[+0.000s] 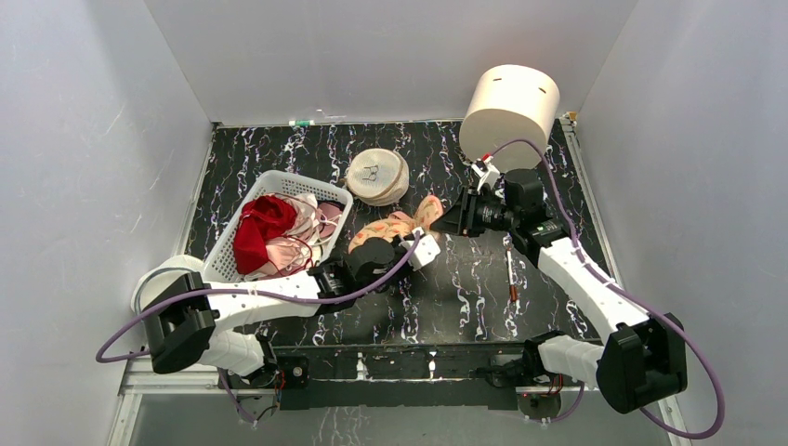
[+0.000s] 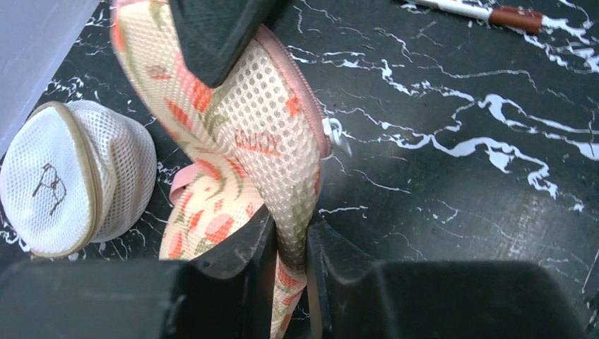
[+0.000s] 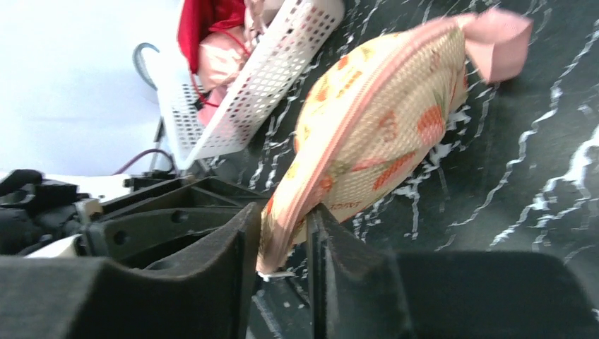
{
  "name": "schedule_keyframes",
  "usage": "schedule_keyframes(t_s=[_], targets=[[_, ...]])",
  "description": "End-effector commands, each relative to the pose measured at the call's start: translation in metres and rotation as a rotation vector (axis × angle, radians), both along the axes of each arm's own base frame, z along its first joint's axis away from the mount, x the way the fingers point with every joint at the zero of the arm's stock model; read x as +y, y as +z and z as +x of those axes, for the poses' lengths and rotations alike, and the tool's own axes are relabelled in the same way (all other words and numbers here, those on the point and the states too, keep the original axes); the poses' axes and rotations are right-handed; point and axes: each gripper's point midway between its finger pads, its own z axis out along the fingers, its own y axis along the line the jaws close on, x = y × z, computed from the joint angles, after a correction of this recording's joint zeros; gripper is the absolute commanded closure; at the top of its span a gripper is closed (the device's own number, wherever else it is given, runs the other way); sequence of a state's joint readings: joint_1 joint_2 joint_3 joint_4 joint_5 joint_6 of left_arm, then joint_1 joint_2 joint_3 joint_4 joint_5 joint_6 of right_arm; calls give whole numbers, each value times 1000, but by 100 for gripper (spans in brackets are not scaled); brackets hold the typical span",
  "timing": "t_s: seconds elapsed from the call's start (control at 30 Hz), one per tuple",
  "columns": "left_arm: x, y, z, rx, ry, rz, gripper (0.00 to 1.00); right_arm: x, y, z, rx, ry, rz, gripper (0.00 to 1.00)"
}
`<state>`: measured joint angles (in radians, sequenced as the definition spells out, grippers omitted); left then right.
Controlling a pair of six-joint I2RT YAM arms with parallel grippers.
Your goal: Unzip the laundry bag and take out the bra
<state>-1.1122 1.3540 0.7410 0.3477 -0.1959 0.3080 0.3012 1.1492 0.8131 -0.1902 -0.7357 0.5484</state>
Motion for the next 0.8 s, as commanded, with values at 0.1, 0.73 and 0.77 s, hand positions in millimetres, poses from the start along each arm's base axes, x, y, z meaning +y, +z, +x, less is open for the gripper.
schedule_keyframes(t_s=[0.1, 0.73, 0.77], targets=[[-11, 49, 1, 56, 73, -224, 97, -21, 24, 35, -227, -147, -130, 46], [3, 59, 27, 198, 248, -306, 100, -34, 78, 2, -982, -153, -133, 3], [4, 60, 28, 206, 251, -317, 100, -34, 79, -1, -1022, -147, -141, 3]])
